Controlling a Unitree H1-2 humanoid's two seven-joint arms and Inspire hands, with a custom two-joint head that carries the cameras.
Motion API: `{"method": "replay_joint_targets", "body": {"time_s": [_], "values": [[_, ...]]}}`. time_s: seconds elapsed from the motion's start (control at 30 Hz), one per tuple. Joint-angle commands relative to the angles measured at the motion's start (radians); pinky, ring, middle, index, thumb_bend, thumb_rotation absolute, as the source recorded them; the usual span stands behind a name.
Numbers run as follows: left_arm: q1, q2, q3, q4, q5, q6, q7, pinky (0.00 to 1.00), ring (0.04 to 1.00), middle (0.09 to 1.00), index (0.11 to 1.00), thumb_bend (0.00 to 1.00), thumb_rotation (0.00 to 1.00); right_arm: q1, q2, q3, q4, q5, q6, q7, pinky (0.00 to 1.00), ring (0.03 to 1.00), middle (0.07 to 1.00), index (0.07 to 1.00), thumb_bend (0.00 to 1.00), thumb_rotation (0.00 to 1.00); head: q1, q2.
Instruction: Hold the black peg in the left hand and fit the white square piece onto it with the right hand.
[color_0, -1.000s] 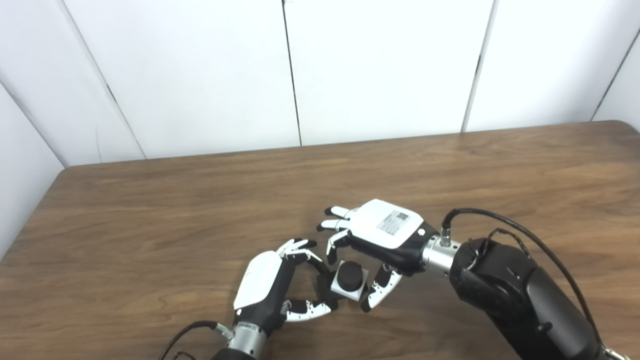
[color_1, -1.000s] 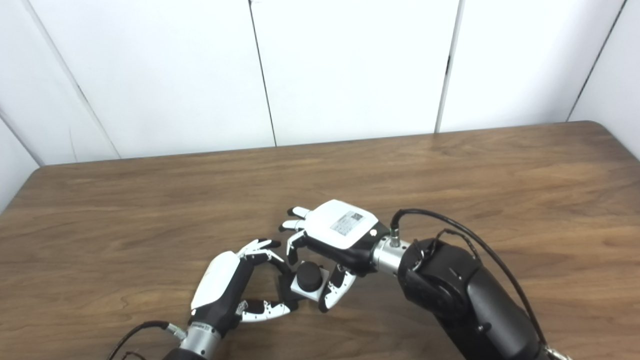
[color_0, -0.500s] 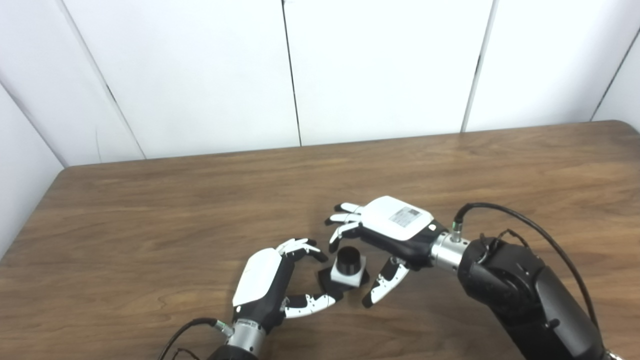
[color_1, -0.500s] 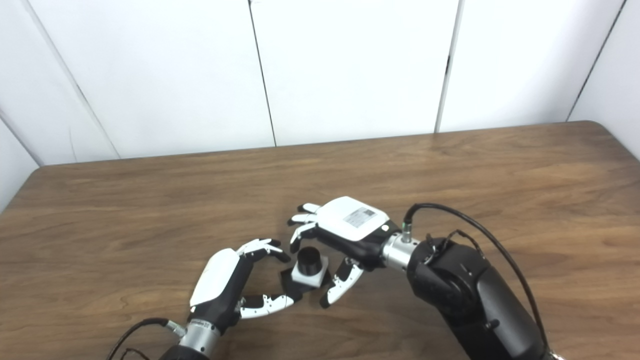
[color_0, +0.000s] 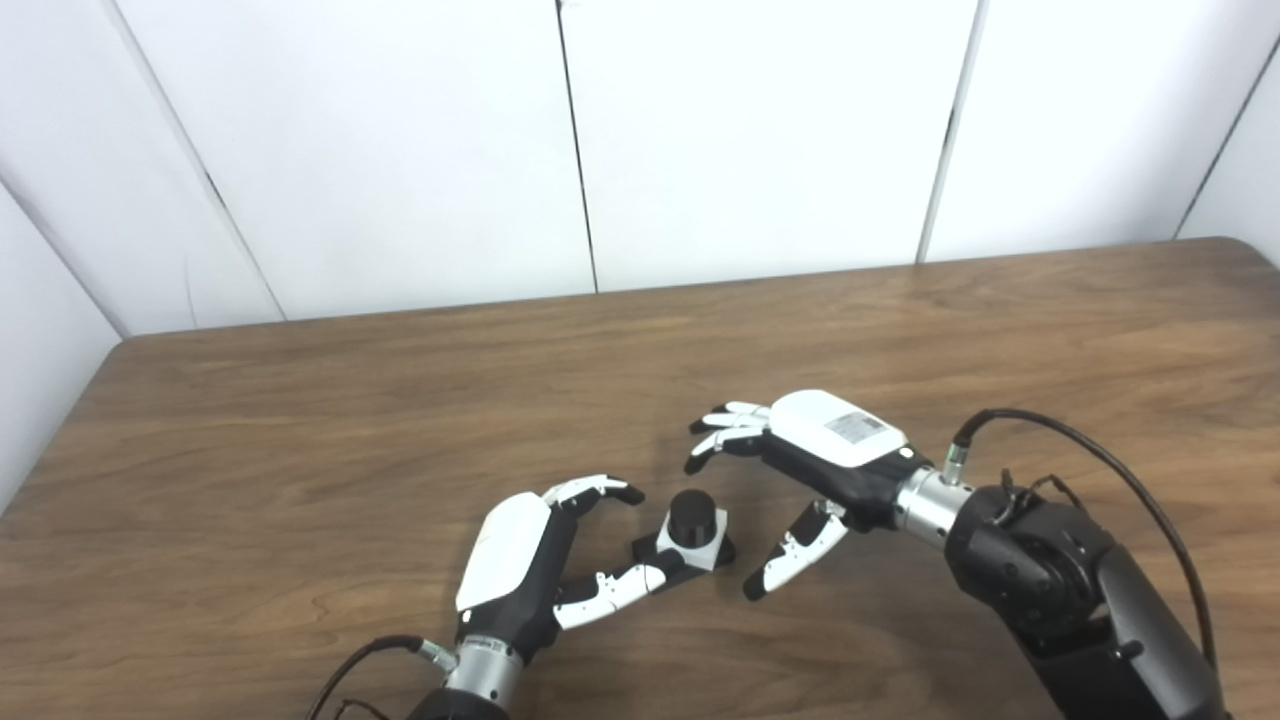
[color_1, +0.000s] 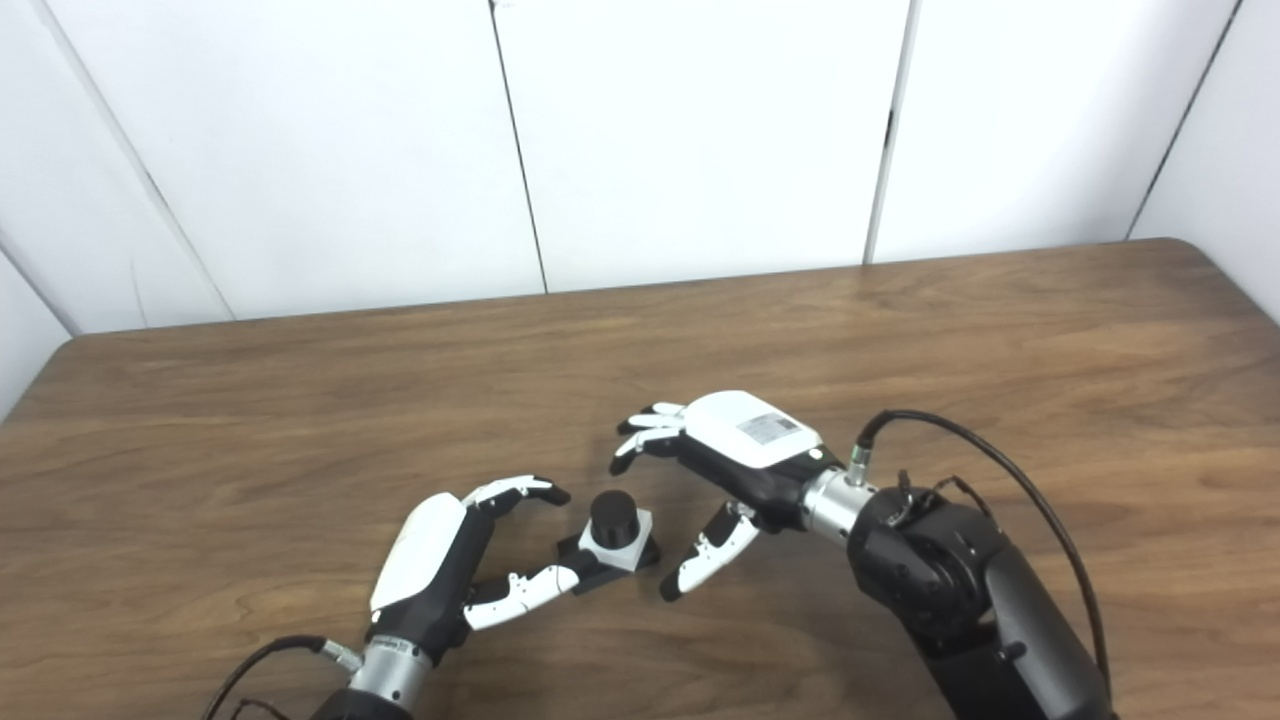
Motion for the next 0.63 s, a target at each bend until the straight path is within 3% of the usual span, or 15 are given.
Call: {"method": "replay_joint_targets", "body": {"time_s": [0.0,0.17,0.37,0.6], "values": [[0.018,0.015,0.009,0.010,-0.009,0.018,-0.025,0.77,0.842,0.815,0.694,0.84,0.77,-0.023,-0.003,-0.023,-0.021,0.024,0.018,-0.035,0.84,0.945,0.912,0.767,0.97,0.32,-0.002,-0.001],[0.031,0.016,0.046,0.014,-0.059,-0.008,-0.007,0.76,0.830,0.819,0.740,0.82,0.79,0.015,0.019,-0.077,-0.034,0.079,0.070,-0.075,0.81,0.926,0.901,0.769,0.95,0.34,-0.004,-0.007],[0.042,0.028,0.102,0.013,-0.110,-0.052,0.017,0.77,0.853,0.874,0.866,0.72,0.94,0.085,0.058,-0.156,-0.046,0.171,0.134,-0.144,0.81,0.913,0.914,0.843,0.79,0.55,-0.013,-0.017],[0.067,-0.004,0.208,-0.003,-0.226,-0.087,0.060,0.82,0.888,0.916,0.917,0.62,0.99,0.177,0.124,-0.237,-0.046,0.272,0.190,-0.244,0.85,0.915,0.938,0.908,0.62,0.79,-0.025,-0.034]]}}
